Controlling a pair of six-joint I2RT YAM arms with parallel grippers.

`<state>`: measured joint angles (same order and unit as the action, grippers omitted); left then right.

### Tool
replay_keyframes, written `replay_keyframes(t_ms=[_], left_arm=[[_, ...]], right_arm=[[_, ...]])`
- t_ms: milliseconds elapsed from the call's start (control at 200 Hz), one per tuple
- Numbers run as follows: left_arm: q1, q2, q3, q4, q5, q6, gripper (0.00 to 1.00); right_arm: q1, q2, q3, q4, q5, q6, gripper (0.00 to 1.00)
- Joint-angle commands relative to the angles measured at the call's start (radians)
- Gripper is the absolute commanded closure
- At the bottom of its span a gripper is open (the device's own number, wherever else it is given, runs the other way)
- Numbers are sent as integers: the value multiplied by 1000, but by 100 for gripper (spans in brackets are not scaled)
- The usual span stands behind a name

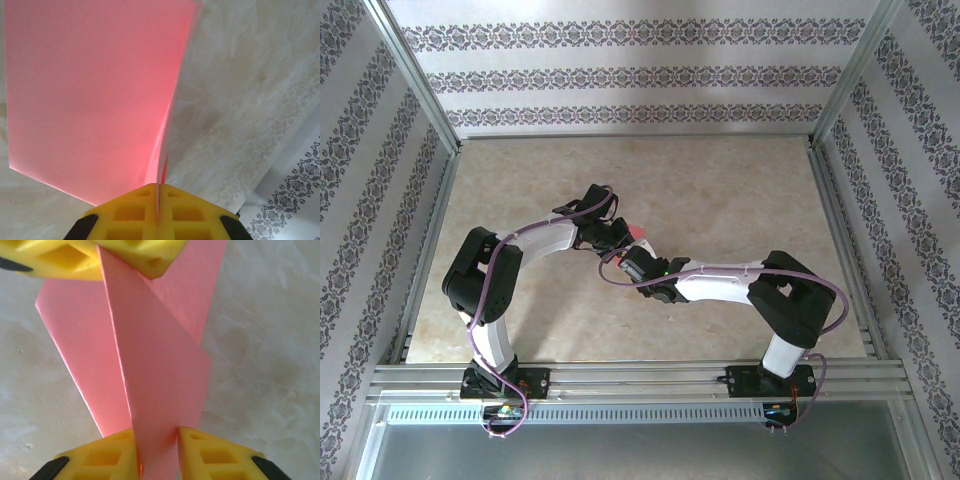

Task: Fold a paper plane with a square sheet of paper (pick it up from the middle)
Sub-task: Fourth fold the wing at the center of the table.

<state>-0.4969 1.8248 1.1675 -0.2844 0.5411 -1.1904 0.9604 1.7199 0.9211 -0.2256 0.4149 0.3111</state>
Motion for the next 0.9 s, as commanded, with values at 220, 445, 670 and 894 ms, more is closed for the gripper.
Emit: replay_keyframes(t_ms=[220, 445, 670, 894], left_arm=[[-8, 7, 10, -29, -11, -36, 91], [38, -25, 24, -92, -39, 20, 62], [139, -97, 29, -182, -100, 108, 46], [217, -193, -75, -156, -116, 144, 44]], right_arm=[[11, 15, 13, -9, 37, 1, 88], [11, 14, 5, 5, -21, -10, 93], [0, 25, 5, 22, -124, -16, 93], [-26, 35, 2, 48, -229, -9, 91]])
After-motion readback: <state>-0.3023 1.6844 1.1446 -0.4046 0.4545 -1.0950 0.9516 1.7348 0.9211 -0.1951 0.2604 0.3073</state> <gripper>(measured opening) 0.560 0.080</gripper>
